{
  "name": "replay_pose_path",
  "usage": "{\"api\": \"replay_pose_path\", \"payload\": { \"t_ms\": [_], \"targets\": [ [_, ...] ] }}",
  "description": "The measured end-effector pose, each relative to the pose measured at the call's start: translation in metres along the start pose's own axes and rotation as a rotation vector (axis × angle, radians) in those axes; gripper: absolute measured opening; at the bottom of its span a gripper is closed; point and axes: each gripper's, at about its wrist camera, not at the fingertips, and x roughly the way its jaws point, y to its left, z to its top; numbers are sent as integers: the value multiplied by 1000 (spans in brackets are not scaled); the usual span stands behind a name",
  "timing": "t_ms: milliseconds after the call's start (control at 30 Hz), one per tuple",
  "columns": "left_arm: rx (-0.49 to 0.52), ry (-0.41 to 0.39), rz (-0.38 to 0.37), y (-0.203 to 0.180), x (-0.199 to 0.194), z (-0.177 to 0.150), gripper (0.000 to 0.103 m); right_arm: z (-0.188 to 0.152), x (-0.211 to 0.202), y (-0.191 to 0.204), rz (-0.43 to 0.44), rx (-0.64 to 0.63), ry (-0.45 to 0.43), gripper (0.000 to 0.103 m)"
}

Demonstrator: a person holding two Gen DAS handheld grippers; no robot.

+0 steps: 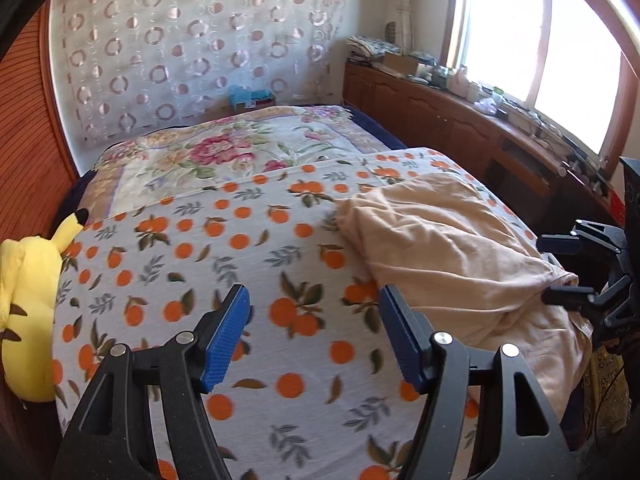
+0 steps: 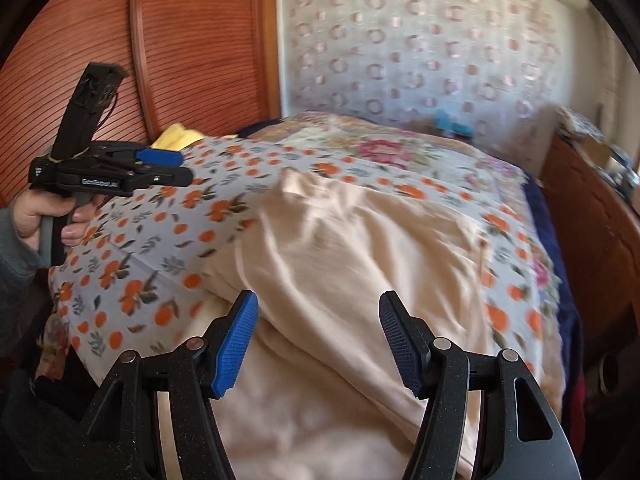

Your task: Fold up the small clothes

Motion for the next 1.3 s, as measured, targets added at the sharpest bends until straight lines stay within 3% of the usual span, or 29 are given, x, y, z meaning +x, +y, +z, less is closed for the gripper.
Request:
{"api": "replay_pose_path", "payload": {
  "t_ms": [300,467,533,600,667,800,933,1067,1267,1300],
  "targets": [
    [-26,-21,0,28,-3,-4,68,46,91,37,108,-117,143,65],
    [-7,-35,6,29,0,1,68,49,126,42,106,-171,212,63],
    [-4,-41,0,28,1,3,68,48,135,39,102,-184,238,50],
    [-5,-44,-10,29,2,5,68,48,135,38,103,-192,248,24],
    [0,-46,-12,27,4,8,68,50,132,31,118,-184,242,7],
    [15,-40,-15,25,10,12,68,62,109,9,135,-131,177,5],
    [17,-29,-36,21,19,16,68,77,82,-29,78,-92,104,5],
    [24,-2,-73,10,35,20,68,86,75,-80,-33,-33,74,5],
    [60,53,-107,-18,71,31,68,80,104,-154,-217,107,123,5],
    [67,64,-109,-23,77,34,68,76,110,-159,-250,125,142,9]
  ]
}}
